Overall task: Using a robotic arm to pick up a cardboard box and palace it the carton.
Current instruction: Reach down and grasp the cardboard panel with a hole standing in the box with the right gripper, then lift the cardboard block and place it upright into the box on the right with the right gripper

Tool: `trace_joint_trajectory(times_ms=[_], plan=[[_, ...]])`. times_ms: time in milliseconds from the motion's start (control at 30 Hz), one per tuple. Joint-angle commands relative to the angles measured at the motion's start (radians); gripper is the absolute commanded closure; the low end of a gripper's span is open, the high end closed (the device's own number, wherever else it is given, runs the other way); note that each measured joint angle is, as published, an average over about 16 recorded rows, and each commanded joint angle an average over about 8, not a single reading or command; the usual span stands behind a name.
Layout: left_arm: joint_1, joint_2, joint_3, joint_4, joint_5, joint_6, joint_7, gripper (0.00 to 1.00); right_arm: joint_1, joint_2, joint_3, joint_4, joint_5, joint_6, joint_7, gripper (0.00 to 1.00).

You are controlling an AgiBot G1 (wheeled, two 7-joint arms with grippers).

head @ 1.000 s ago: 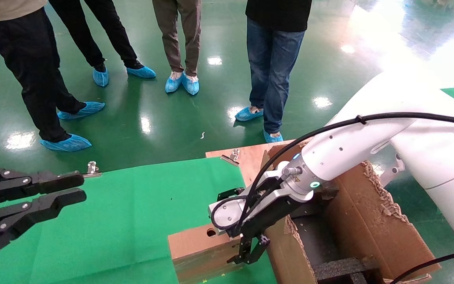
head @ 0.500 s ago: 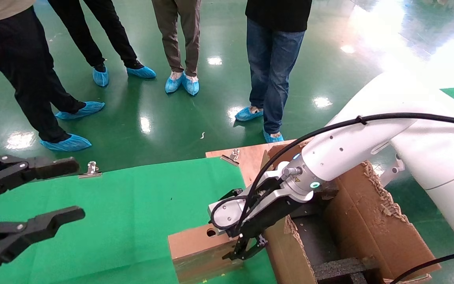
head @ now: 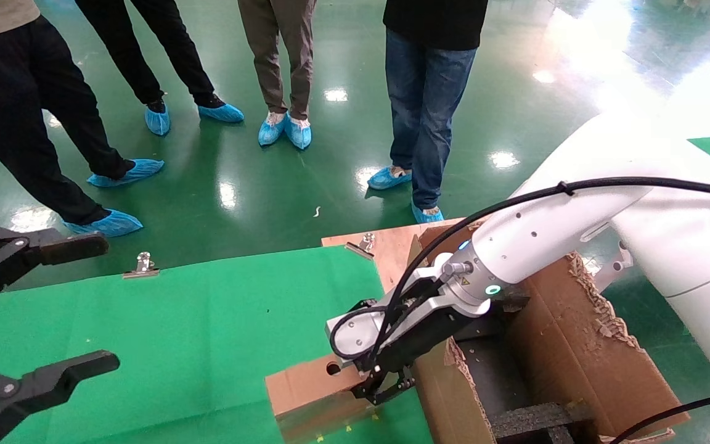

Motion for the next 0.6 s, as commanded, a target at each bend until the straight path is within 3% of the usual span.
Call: trace_joint_trajectory(times_ms=[33, 300, 600], plan=[[0.0, 0.0, 0.0, 0.0, 0.0, 0.0, 0.0, 0.0, -0.002, 0.0, -0.001, 0.001, -0.001, -0.001, -0.001, 1.0], [0.0, 0.0, 0.0, 0.0, 0.0, 0.0, 0.0, 0.0, 0.051, 0.009, 0.027, -0.043, 0.031, 0.019, 0.019, 1.0], [0.0, 0.0, 0.0, 0.0, 0.0, 0.0, 0.0, 0.0, 0.226, 0.024, 0.081, -0.166, 0.075, 0.002, 0.0, 1.0]])
